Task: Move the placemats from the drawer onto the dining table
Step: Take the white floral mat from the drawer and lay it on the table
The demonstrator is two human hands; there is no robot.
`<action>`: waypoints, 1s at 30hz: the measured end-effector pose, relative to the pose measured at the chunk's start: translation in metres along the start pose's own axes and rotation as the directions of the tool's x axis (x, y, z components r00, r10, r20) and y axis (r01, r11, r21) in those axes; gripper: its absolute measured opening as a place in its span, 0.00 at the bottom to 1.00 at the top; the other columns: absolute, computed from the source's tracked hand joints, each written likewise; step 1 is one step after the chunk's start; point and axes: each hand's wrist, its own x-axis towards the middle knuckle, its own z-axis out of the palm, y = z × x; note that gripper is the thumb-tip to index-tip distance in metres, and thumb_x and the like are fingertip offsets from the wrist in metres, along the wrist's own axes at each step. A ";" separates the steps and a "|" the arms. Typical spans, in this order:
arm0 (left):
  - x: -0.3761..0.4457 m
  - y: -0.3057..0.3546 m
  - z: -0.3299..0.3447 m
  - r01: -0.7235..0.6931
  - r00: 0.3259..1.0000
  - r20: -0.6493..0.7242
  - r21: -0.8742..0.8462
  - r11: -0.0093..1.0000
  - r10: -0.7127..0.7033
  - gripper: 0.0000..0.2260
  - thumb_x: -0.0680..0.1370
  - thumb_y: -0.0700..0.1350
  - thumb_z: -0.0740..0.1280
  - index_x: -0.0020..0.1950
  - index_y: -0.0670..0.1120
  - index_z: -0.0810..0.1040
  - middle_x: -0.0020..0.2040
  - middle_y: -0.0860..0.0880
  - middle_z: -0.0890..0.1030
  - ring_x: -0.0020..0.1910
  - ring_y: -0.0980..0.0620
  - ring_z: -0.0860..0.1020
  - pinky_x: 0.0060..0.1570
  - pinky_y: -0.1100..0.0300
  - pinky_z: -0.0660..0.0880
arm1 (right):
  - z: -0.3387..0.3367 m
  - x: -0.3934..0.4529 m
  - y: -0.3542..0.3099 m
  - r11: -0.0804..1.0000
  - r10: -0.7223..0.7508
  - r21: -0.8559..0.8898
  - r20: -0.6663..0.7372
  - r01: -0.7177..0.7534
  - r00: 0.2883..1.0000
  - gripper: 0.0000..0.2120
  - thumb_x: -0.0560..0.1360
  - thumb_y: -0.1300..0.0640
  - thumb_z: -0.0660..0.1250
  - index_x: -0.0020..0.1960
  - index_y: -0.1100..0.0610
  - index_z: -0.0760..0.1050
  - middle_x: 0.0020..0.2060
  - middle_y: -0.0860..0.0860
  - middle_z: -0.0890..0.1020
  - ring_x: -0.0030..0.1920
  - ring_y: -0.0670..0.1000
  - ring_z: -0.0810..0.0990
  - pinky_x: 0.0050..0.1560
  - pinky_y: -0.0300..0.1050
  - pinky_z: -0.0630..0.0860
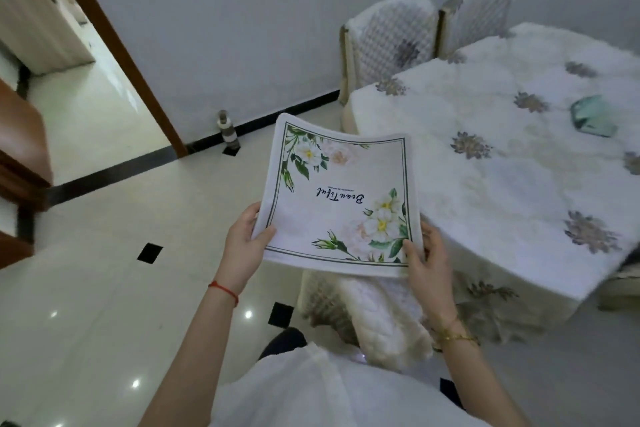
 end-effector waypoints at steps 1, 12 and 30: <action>0.021 0.003 0.003 0.004 0.999 0.032 0.017 1.000 -0.005 0.18 0.77 0.34 0.65 0.66 0.43 0.72 0.63 0.45 0.78 0.62 0.47 0.76 0.65 0.45 0.71 | 0.002 0.009 0.002 1.000 0.022 -0.002 -0.034 -0.022 0.999 0.14 0.78 0.60 0.62 0.62 0.49 0.69 0.53 0.44 0.80 0.50 0.42 0.80 0.48 0.45 0.79; 0.236 0.027 0.092 -0.011 0.892 0.451 0.069 0.998 -0.022 0.16 0.76 0.33 0.65 0.64 0.43 0.75 0.59 0.45 0.80 0.57 0.49 0.79 0.60 0.52 0.75 | 0.027 0.107 0.032 0.952 0.302 0.086 -0.414 -0.294 0.859 0.13 0.78 0.59 0.62 0.61 0.48 0.68 0.47 0.51 0.82 0.44 0.53 0.82 0.45 0.59 0.80; 0.407 -0.027 0.279 -0.076 0.675 0.725 0.258 0.963 -0.141 0.20 0.75 0.39 0.67 0.67 0.43 0.72 0.64 0.43 0.77 0.65 0.44 0.74 0.67 0.42 0.69 | 0.006 0.215 0.094 0.807 0.488 0.132 -0.697 -0.576 0.525 0.12 0.77 0.62 0.63 0.59 0.55 0.69 0.36 0.52 0.79 0.34 0.49 0.77 0.30 0.37 0.69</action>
